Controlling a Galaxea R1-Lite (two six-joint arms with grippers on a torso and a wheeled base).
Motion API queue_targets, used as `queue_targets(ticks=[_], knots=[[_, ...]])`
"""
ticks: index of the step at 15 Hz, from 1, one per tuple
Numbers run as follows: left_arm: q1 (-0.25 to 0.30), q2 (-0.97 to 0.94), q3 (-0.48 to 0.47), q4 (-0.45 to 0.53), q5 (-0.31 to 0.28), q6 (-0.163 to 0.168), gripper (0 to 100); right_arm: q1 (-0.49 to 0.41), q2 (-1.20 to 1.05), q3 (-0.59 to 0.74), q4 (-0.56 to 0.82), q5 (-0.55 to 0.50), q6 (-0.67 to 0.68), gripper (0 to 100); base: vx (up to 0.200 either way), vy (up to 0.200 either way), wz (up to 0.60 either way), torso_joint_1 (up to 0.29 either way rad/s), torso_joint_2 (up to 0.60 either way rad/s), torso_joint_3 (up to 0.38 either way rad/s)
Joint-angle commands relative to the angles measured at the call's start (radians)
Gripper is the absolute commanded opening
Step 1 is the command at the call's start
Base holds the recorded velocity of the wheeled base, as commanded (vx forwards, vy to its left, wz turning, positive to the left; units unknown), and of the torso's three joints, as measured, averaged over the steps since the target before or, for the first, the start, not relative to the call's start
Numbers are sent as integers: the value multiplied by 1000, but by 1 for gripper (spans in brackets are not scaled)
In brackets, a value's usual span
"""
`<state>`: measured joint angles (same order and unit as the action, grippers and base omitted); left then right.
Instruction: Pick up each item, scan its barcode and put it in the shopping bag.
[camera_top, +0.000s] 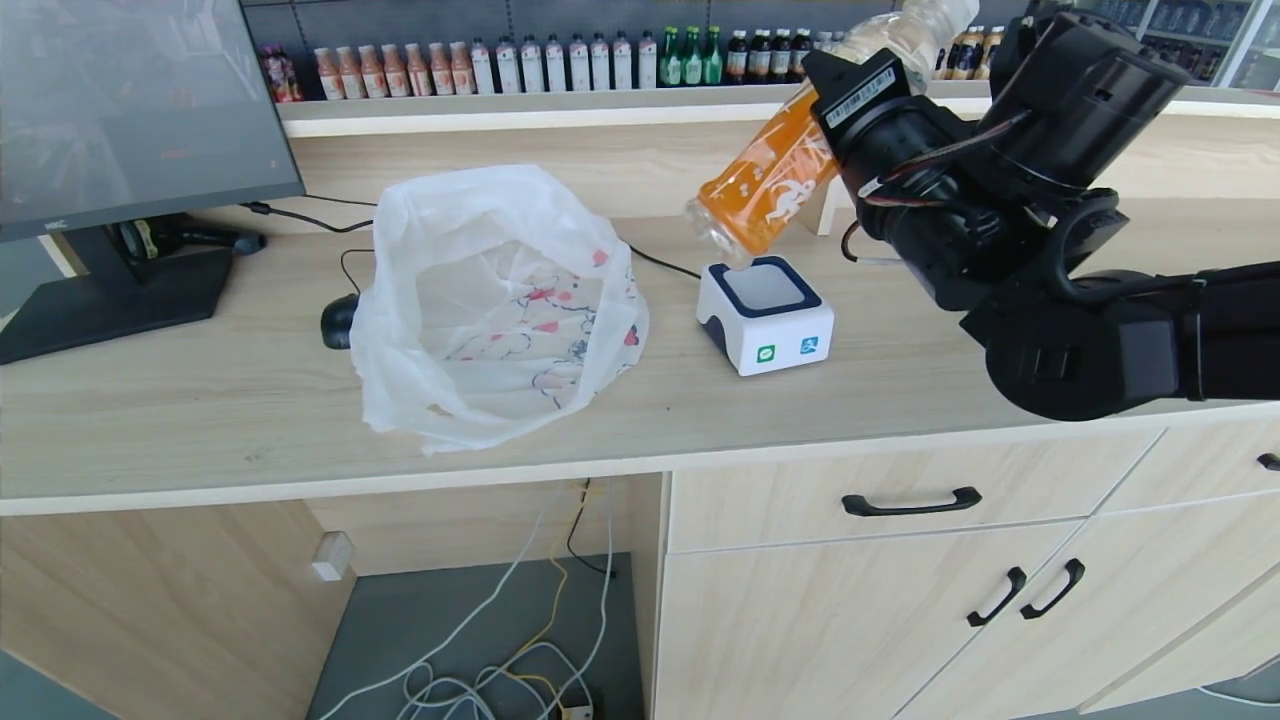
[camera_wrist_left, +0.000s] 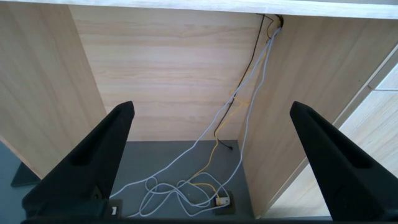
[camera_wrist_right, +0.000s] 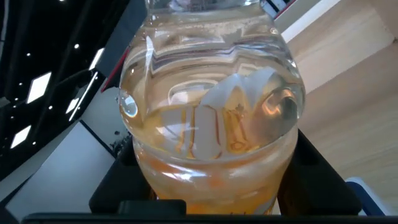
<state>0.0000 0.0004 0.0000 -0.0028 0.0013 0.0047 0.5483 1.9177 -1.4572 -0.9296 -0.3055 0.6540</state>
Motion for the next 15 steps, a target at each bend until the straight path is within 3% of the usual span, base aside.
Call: queue_targets(ticks=[1,15], knots=[[0,0,0,0,0,0,100,-1,0,-2,0,2,-1,0,0,0,0,0,0,0],[0,0,0,0,0,0,100,-10,23,-9,2,22,52,0,0,0,0,0,0,0]])
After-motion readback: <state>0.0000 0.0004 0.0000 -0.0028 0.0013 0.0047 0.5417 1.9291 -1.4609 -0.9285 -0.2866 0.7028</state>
